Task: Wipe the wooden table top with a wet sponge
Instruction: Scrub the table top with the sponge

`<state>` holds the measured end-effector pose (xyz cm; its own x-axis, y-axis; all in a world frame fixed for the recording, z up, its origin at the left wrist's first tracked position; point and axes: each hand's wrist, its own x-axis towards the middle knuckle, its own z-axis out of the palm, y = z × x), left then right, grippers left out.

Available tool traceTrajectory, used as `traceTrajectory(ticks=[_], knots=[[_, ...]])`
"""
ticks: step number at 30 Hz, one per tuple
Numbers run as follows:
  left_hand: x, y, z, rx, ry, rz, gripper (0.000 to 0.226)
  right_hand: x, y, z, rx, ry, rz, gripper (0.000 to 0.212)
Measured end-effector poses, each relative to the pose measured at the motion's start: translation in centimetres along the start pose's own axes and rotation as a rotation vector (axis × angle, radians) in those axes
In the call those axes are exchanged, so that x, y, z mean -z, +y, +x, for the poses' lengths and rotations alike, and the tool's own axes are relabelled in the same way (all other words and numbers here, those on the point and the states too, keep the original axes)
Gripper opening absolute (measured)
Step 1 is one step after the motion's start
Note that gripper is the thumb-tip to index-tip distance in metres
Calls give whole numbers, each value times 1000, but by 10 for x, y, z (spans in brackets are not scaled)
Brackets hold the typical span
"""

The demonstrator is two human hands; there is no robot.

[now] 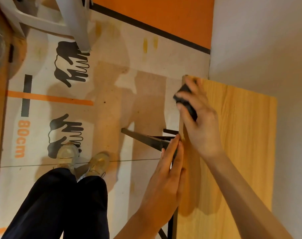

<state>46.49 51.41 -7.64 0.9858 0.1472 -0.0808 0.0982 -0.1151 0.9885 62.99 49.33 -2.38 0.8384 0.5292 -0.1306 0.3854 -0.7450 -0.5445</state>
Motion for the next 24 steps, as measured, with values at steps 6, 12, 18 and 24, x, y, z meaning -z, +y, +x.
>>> traceTrajectory(ticks=[6, 12, 18, 24], knots=[[2, 0, 3, 46, -26, -73, 63, -1, 3, -30, -20, -44, 33, 31], [4, -7, 1, 19, -40, -45, 63, -2, 13, 69, 26, 101, -49, 33], [7, -8, 2, 28, -71, -80, 64, 43, 74, 59, -143, 245, -124, 34], [7, -7, 0, 10, -66, -31, 68, -8, 12, 54, 58, 162, -45, 27]])
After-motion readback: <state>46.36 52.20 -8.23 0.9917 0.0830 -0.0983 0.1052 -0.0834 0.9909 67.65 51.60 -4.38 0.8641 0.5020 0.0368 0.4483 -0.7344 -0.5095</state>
